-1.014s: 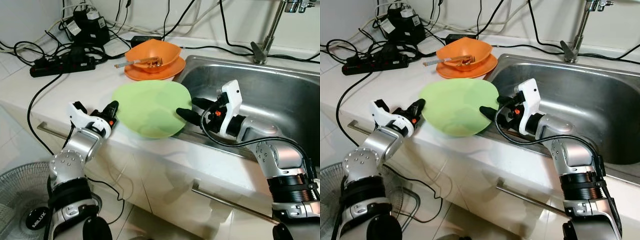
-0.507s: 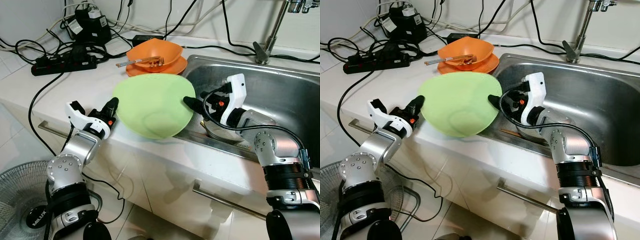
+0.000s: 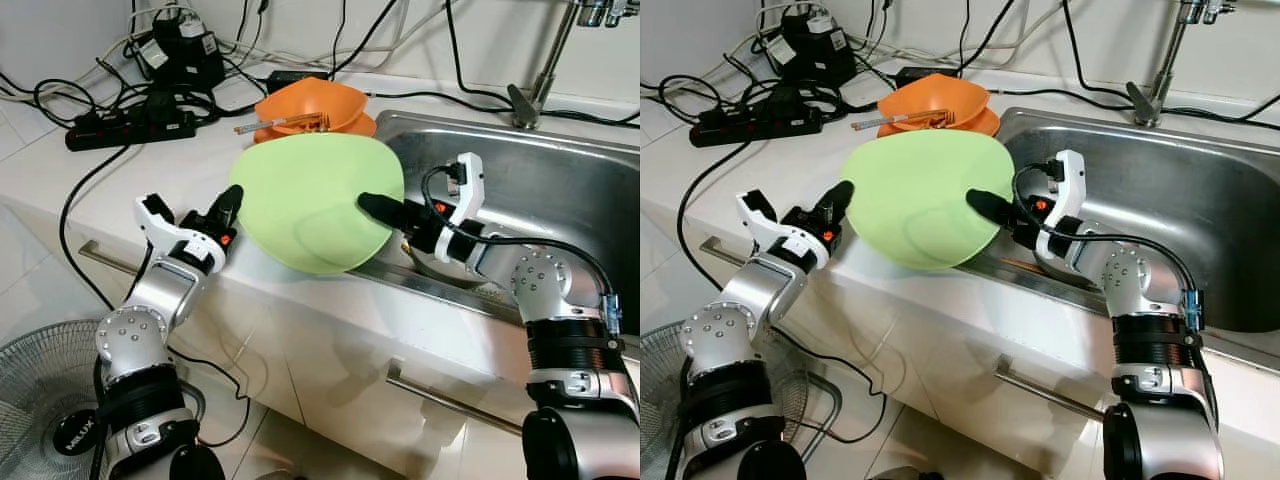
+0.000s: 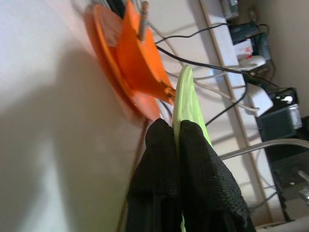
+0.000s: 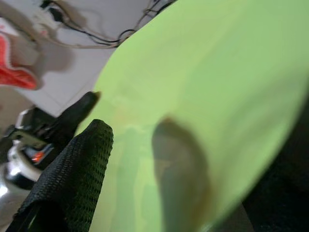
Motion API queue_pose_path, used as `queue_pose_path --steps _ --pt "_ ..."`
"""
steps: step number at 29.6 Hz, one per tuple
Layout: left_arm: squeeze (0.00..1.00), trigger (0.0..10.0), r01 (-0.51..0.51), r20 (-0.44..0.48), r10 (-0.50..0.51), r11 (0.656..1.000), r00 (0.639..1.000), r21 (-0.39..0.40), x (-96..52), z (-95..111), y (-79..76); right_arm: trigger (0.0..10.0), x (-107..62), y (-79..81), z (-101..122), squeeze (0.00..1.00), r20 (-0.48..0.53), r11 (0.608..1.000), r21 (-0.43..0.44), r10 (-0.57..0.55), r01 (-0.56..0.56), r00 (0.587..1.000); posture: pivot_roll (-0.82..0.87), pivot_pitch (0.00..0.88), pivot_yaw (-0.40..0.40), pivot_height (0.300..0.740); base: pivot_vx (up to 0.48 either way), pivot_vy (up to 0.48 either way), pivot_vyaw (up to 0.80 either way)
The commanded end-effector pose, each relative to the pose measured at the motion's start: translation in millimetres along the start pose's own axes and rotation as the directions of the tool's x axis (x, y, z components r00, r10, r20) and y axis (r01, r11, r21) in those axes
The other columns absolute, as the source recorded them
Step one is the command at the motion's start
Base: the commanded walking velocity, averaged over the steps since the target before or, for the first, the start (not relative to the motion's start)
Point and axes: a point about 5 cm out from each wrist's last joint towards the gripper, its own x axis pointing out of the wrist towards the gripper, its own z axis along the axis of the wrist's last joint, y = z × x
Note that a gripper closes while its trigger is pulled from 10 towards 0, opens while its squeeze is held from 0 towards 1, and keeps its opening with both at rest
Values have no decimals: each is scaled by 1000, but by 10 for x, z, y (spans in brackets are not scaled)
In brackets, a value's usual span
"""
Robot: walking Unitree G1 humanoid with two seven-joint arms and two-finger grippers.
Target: Kitchen organization
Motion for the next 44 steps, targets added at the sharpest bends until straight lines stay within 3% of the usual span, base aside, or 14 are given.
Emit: queue_pose_path --steps 1,3,4,22,44 --pt "0 0 82 9 -82 997 997 7 4 30 -130 10000 18 86 40 0 8 999 1 43 -43 999 -45 13 112 740 0 0 0" --pt "0 0 90 5 -90 996 996 5 6 22 -141 9922 22 79 27 0 3 999 11 41 -41 999 -45 12 113 740 0 0 0" --pt "0 0 94 2 -94 996 996 4 8 19 -148 0 20 71 23 0 0 999 18 38 -38 999 -44 13 113 740 0 0 0" --pt "0 0 116 -16 -116 993 993 7 -15 24 -157 0 -4 20 40 0 16 999 52 1 -1 1000 -41 10 115 740 0 0 0" --pt "0 0 240 -100 -239 971 966 -1 -64 -77 -281 0 -4 -3 59 0 27 994 113 -13 10 1000 -42 9 113 740 0 0 0"
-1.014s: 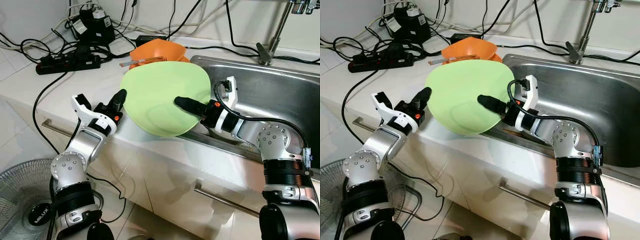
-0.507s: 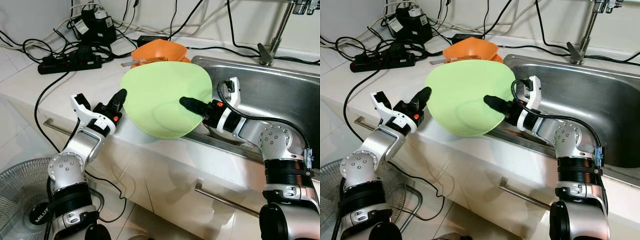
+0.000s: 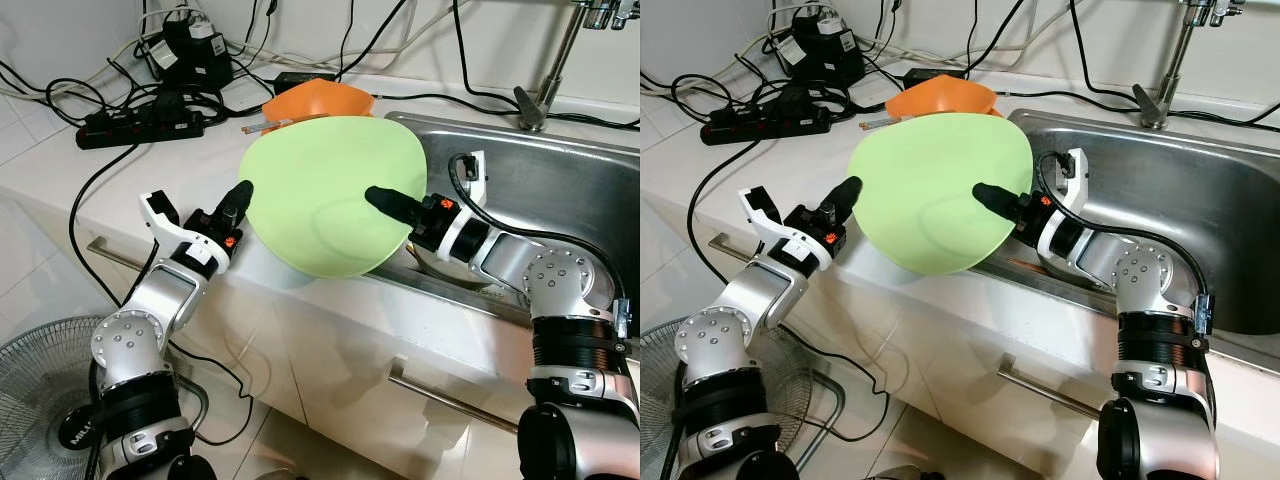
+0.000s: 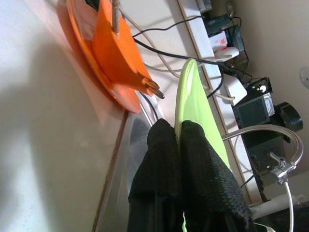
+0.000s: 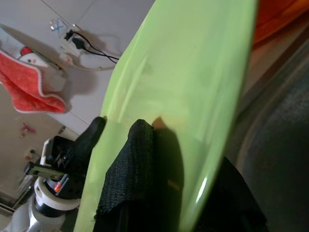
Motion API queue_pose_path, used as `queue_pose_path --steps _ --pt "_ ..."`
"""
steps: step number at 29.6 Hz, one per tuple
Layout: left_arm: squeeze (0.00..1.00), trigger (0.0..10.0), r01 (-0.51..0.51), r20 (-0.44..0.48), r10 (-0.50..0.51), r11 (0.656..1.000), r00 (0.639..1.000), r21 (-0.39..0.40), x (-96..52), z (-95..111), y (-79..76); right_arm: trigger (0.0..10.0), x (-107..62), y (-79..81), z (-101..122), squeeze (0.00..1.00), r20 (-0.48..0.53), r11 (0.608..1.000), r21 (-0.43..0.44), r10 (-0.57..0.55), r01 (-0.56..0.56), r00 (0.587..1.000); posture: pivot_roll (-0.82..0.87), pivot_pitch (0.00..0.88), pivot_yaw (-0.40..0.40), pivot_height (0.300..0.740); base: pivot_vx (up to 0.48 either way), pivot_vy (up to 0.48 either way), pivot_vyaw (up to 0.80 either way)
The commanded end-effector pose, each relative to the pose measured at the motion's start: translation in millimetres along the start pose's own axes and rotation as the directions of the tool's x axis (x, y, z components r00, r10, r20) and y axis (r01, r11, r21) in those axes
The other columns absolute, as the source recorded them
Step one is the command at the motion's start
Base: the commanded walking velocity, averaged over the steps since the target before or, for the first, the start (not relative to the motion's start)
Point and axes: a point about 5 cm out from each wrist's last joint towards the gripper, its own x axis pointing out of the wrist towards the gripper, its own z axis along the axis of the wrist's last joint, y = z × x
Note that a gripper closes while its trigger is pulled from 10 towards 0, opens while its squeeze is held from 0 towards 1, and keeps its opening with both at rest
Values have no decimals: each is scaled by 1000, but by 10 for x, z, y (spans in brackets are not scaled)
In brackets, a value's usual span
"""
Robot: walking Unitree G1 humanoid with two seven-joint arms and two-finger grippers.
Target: Kitchen organization
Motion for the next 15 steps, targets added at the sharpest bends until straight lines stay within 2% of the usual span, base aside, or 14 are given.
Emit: queue_pose_path --steps 1,2,3,4,5,12,15 --pt "0 0 144 -43 -144 989 989 14 44 -39 -230 0 53 11 -5 0 -35 999 -17 -37 36 999 -43 9 113 740 0 0 0" --pt "0 0 144 -43 -144 989 989 14 44 -39 -230 0 53 11 -5 0 -35 999 -17 -37 36 999 -43 9 113 740 0 0 0" --pt "1000 0 137 -43 -136 990 990 17 47 -36 -220 0 54 12 -6 0 -35 999 -11 -34 34 999 -43 9 113 740 0 0 0" --pt "1000 6784 131 -50 -130 991 990 25 45 -37 -208 0 54 13 -8 0 -36 999 -9 -32 32 999 -43 9 112 740 0 0 0" --pt "1000 10000 129 -55 -127 991 990 31 44 -37 -201 0 54 13 -11 0 -37 999 -8 -31 31 999 -43 9 112 740 0 0 0" --pt "1000 10000 68 -18 -66 994 998 87 64 29 -146 0 43 0 -10 0 -36 999 -4 -39 39 999 -45 8 113 740 0 0 0" --pt "1000 10000 67 -10 -66 991 998 116 67 59 -168 0 43 -4 -8 0 -31 999 -3 -42 42 999 -44 6 112 740 0 0 0"
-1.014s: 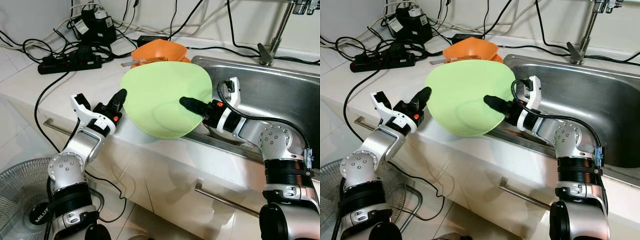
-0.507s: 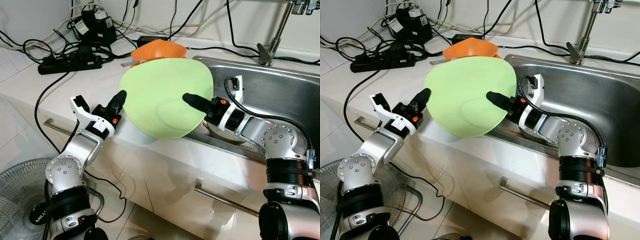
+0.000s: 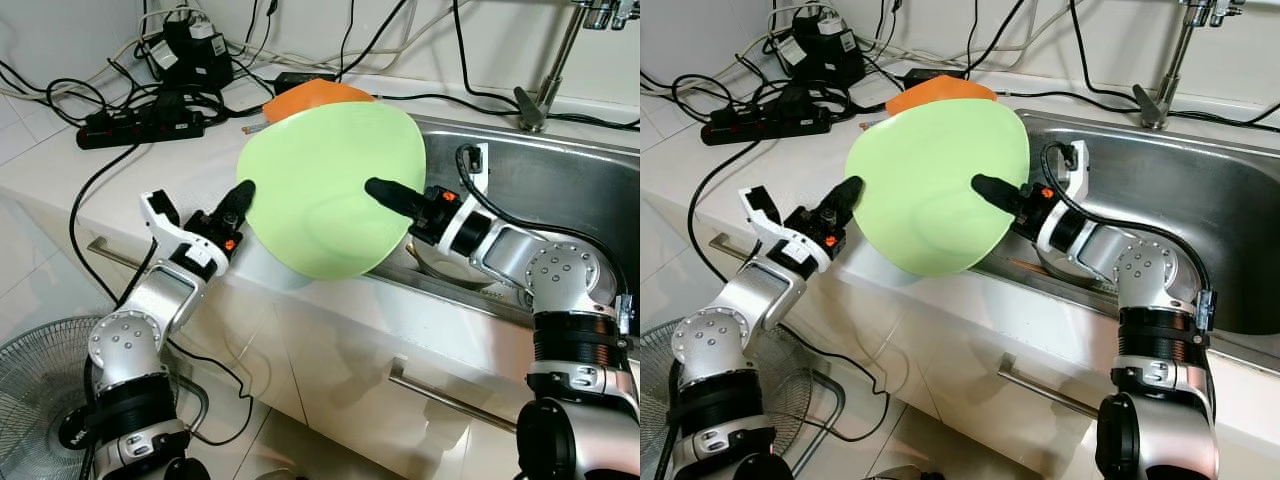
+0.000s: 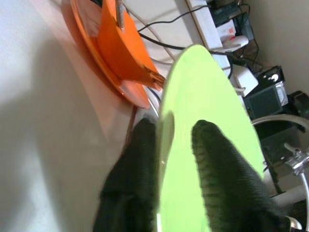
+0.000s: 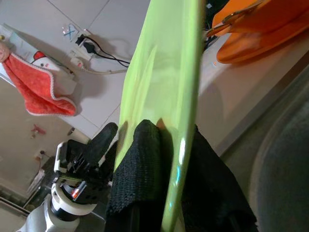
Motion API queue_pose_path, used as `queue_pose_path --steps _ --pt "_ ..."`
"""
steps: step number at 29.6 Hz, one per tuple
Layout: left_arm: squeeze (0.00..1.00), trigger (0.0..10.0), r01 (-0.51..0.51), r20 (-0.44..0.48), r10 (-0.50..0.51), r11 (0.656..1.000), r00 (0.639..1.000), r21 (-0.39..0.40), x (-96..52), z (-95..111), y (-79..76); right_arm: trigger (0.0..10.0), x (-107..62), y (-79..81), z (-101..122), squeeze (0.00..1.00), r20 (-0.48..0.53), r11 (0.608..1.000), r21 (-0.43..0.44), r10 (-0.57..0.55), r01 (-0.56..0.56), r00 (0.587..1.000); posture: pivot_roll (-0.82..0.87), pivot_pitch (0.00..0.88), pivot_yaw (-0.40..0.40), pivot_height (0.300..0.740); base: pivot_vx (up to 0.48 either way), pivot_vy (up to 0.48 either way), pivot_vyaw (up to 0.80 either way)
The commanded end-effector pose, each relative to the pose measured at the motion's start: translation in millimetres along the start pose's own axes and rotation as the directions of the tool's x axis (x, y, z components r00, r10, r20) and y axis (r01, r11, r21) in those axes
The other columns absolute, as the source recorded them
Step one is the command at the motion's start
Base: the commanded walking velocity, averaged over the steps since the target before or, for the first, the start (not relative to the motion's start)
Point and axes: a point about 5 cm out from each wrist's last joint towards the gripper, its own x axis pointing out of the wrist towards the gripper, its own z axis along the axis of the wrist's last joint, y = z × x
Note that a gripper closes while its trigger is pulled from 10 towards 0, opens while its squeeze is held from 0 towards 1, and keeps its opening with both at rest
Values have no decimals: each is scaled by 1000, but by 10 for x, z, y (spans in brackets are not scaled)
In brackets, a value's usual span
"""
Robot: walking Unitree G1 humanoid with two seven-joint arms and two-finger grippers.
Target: Kitchen organization
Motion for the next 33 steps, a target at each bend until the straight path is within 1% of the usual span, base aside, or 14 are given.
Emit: queue_pose_path --steps 1,5,9,12,15,19,21,23,25,26,27,29,33 --pt "1000 10000 98 11 -99 992 995 75 49 85 -198 0 15 -60 -39 0 -32 997 -14 -77 77 997 -44 6 112 740 0 0 0" --pt "1000 10000 99 -6 -99 983 995 158 58 85 -254 0 20 -84 -8 0 -1 995 -12 -98 98 995 -41 4 112 740 0 0 0" --pt "1000 10000 98 -8 -98 978 995 184 62 79 -273 0 13 -116 19 0 20 993 -11 -120 120 993 -40 3 113 740 0 0 0" --pt "1000 10000 102 -8 -102 977 995 187 63 80 -282 0 6 -133 32 0 29 991 -9 -132 132 991 -39 2 113 740 0 0 0" --pt "1000 10000 123 -17 -123 967 992 221 64 85 -320 0 -12 -155 69 0 52 989 -9 -147 147 988 -41 1 116 740 0 0 0" --pt "1000 10000 146 -29 -144 952 989 268 72 85 -371 0 -14 -165 141 0 109 986 -19 -163 166 981 -42 1 115 740 0 0 0" --pt "1000 10000 160 -46 -153 941 987 300 71 58 -402 0 -20 -168 212 0 172 984 -16 -169 175 970 -42 2 115 740 0 0 0" --pt "1000 10000 180 -79 -163 922 984 343 61 11 -439 0 -40 -180 283 0 228 982 -7 -180 186 957 -40 3 115 740 0 0 0" --pt "1000 10000 187 -91 -166 916 982 354 58 -5 -449 0 -46 -185 303 0 242 982 -4 -183 190 953 -39 3 115 740 0 0 0" --pt "1000 10000 214 -124 -180 904 976 370 50 -53 -478 0 -71 -207 365 0 287 979 18 -200 203 937 -38 3 116 740 0 0 0" --pt "1000 10000 214 -124 -180 904 976 370 50 -53 -478 0 -71 -207 365 0 287 979 18 -200 203 937 -38 3 116 740 0 0 0" --pt "1000 10000 245 -160 -198 893 967 377 36 -111 -504 0 -89 -228 415 0 316 976 34 -215 215 924 -38 2 118 740 0 0 0" --pt "1000 10000 257 -173 -204 885 963 388 34 -132 -515 0 -101 -231 437 0 333 977 35 -211 211 919 -38 2 120 740 0 0 0"
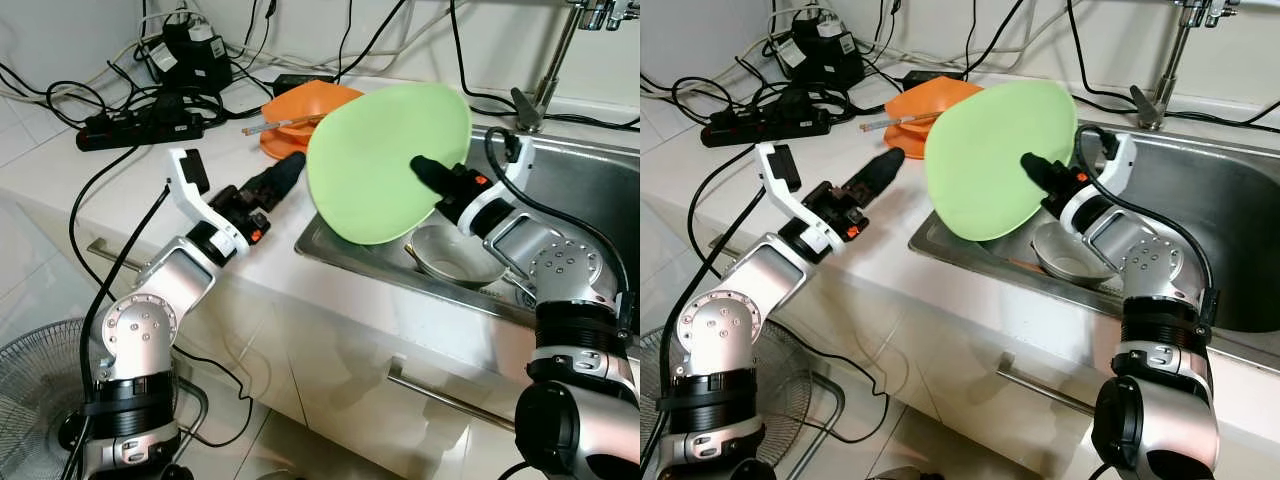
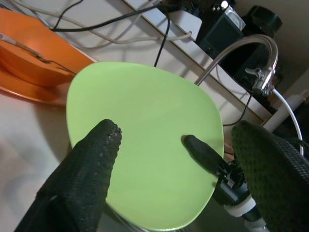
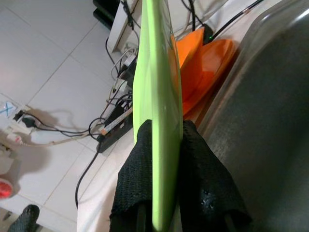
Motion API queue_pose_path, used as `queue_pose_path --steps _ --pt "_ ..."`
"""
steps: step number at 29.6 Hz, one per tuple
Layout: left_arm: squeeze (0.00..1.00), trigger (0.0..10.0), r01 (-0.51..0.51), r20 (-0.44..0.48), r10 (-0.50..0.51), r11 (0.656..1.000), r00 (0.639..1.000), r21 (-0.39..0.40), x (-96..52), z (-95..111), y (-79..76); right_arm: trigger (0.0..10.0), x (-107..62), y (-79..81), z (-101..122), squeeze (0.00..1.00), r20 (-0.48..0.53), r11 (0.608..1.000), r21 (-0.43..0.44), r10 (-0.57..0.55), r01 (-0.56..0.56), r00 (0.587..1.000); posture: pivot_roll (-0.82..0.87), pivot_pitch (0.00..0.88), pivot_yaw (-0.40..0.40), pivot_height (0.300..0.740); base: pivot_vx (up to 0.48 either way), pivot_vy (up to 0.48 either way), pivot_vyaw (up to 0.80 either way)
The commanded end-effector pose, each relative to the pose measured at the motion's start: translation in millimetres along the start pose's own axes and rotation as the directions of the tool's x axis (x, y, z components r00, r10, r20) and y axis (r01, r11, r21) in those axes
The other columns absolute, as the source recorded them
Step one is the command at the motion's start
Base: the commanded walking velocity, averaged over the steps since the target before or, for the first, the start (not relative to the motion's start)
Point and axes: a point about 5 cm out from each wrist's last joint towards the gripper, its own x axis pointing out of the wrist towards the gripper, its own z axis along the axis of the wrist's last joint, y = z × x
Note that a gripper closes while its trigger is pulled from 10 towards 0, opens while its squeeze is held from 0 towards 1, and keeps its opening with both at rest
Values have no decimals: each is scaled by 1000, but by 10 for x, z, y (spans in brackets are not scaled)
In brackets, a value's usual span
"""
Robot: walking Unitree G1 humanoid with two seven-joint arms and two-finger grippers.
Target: Kitchen organization
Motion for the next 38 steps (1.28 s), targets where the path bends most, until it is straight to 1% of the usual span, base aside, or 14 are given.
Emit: queue_pose_path --steps 1,8,15,21,24,25,26,27,28,29,30,32,33,38 --pt "1000 10000 13 -7 -13 999 1000 31 -16 25 -20 0 53 118 115 0 53 999 0 52 -52 997 -39 0 121 740 0 0 0" --pt "1000 10000 5 -5 -5 999 1000 43 -16 35 -3 0 42 131 155 0 87 997 8 76 -77 993 -39 0 123 740 0 0 0" --pt "1000 10000 -5 4 5 998 1000 55 -19 40 8 0 -11 139 424 0 247 994 43 85 -98 965 -39 2 123 740 0 0 0" --pt "1000 10000 -6 1 6 999 1000 53 -21 26 12 0 -36 112 506 0 298 995 52 68 -88 952 -40 2 122 740 0 0 0" --pt "1000 10000 -23 0 23 997 1000 71 -16 16 25 0 -52 52 556 0 337 998 51 18 -37 941 -39 2 122 740 0 0 0" --pt "1000 10000 -43 3 43 995 999 92 -13 16 43 0 -56 15 563 0 340 1000 18 -17 12 940 -38 4 122 740 0 0 0" --pt "1000 10000 -71 -6 72 988 997 140 -9 4 73 0 -52 -52 555 0 334 992 -60 -88 115 938 -39 5 121 740 0 0 0" --pt "1000 10000 -71 -6 72 988 997 140 -9 4 73 0 -52 -52 555 0 334 992 -60 -88 115 938 -39 5 121 740 0 0 0" --pt "1000 10000 -82 -20 86 983 996 167 -10 -13 88 0 -46 -88 536 0 321 979 -113 -128 172 938 -39 5 120 740 0 0 0" --pt "914 10000 -89 -34 97 978 995 191 -11 -32 98 0 -43 -112 522 0 316 965 -153 -155 212 936 -39 5 120 740 0 0 0" --pt "0 10000 -103 -89 130 960 988 259 -15 -111 133 0 -35 -166 470 0 291 945 -193 -201 263 935 -39 6 118 740 0 0 0" --pt "0 10000 -104 -174 177 927 969 361 -24 -243 185 0 -29 -240 377 0 253 915 -252 -253 316 934 -38 7 117 740 0 0 0" --pt "0 10000 -104 -174 177 927 969 361 -24 -243 185 0 -29 -240 377 0 253 915 -252 -253 316 934 -38 7 117 740 0 0 0" --pt "0 10000 -83 -235 191 910 953 405 -13 -360 206 0 -30 -361 267 0 214 860 -326 -337 392 917 -37 8 118 740 0 0 0"
